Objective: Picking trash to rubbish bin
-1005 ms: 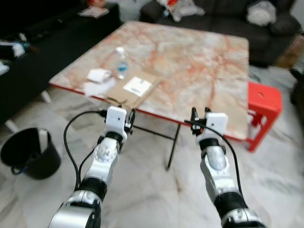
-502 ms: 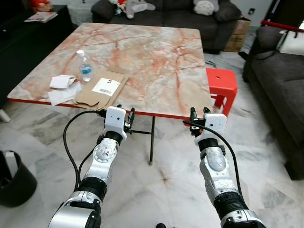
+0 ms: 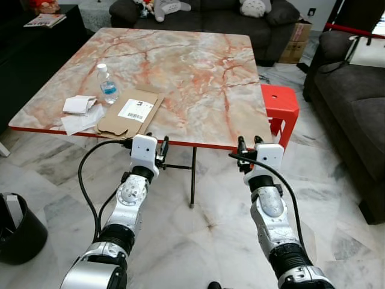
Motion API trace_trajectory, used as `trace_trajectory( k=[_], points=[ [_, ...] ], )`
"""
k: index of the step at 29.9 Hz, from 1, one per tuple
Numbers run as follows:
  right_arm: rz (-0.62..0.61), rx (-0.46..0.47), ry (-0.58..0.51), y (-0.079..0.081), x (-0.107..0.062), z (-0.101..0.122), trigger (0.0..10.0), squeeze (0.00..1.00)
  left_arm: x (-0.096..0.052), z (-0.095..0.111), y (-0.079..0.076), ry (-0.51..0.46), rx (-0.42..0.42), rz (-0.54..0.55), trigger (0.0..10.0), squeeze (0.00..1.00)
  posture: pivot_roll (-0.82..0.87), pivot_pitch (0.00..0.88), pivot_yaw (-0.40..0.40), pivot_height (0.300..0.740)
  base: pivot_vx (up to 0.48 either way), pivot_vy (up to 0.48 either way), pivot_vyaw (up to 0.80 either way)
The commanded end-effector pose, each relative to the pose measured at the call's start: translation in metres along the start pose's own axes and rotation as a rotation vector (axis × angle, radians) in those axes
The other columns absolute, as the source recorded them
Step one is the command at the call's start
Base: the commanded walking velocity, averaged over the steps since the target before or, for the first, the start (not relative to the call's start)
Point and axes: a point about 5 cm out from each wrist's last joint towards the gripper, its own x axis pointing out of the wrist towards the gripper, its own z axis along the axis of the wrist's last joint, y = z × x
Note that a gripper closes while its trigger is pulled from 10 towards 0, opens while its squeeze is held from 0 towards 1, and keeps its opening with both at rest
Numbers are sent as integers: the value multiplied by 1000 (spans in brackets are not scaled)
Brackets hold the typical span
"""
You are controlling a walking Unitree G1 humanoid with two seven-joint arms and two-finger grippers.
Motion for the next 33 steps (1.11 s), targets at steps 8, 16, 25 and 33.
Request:
trace_trajectory(
  k=[8,16,25,33],
  points=[
    [-3,3,-3,0,3,4,10000,0,2,0,1,13,-4,6,10000,0,107,114,-24,740,0,480,0],
    [-1,11,0,1,3,4,10000,0,2,2,-2,7,21,-18,10000,0,109,118,-21,740,0,215,0],
    [-5,19,-3,2,4,5,10000,0,4,4,-8,1,4,-42,10000,0,110,120,-17,740,0,0,0],
    [-2,28,-11,4,6,8,10000,0,9,10,-4,-3,-8,-30,10000,0,114,119,-16,740,0,0,0]
  ],
)
